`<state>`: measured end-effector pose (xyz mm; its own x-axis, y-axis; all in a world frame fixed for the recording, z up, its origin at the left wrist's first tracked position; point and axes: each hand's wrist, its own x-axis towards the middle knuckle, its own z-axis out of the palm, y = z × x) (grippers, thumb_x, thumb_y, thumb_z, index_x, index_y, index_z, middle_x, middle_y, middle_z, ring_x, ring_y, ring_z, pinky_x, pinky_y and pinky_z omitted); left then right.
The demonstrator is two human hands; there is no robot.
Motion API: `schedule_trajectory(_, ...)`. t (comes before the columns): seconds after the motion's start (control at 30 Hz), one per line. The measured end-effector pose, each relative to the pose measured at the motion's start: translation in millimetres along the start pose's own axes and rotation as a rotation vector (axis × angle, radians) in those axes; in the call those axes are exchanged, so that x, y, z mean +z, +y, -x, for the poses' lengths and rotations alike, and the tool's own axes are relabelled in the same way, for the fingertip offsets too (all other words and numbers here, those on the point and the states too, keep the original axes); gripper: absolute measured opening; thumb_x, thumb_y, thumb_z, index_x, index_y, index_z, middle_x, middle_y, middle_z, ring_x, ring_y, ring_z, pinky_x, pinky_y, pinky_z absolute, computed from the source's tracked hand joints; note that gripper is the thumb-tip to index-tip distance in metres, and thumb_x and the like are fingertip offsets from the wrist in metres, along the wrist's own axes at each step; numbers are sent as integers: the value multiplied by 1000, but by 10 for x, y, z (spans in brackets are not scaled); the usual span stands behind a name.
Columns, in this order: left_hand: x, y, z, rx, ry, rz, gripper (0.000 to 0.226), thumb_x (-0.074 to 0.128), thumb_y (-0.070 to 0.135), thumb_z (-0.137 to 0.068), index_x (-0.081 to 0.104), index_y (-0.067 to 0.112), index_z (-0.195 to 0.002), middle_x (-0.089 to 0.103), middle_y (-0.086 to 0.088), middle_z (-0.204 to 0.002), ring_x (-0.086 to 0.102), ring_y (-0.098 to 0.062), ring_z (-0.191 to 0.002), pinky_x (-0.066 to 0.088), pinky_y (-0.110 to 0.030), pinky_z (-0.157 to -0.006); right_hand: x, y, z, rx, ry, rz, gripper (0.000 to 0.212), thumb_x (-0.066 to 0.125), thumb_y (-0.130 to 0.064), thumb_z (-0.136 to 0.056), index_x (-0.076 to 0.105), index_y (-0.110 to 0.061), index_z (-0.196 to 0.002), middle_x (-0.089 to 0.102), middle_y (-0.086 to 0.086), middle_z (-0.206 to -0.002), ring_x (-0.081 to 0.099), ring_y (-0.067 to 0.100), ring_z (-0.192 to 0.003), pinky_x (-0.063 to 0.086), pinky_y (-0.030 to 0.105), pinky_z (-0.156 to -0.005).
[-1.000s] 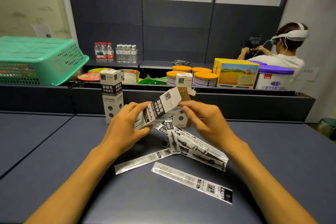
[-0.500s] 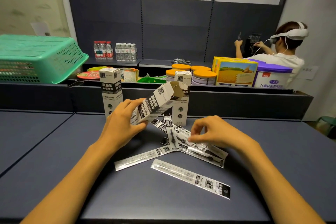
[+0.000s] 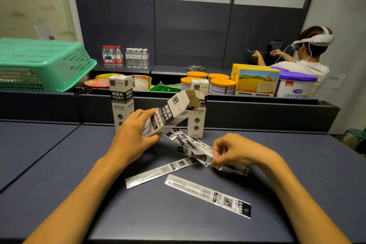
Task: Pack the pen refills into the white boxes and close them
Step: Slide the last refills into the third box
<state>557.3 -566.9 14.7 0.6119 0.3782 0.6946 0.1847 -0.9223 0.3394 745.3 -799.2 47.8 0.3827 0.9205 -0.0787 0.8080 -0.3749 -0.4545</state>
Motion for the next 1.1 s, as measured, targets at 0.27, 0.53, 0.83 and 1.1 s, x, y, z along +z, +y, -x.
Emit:
schedule_trajectory(0.27,1,11,-3,6,2,2,68,78,32,-78,46,28,-138,57,4,-117,49,-9,-104,50,-30,-77,-279,139,197,-108,-48,-292,13,79,-22,-80,76,-16,-91,66,-7,-69,44,5,-57,34,18,-51)
schedule_trajectory(0.53,9,13,-3,5,-1,3,68,78,33,-78,46,27,-138,56,4,-118,48,-8,-104,47,-25,-77,-271,-65,200,-351,309,-921,20,71,-11,-75,63,0,-89,69,15,-78,61,21,-61,52,26,-55)
schedule_trajectory(0.83,33,28,-1,26,-20,4,70,78,35,-77,45,29,-139,56,5,-119,48,-8,-105,48,-26,-78,-185,-367,82,-404,831,-1127,10,67,-14,-82,64,-14,-91,73,-3,-74,67,16,-58,53,27,-54)
schedule_trajectory(1.1,27,46,0,42,-18,10,69,77,36,-77,45,30,-138,56,6,-118,50,-9,-104,51,-31,-79,-129,-361,17,-420,886,-888,13,70,-10,-83,68,-18,-93,74,-2,-80,68,15,-63,53,24,-55)
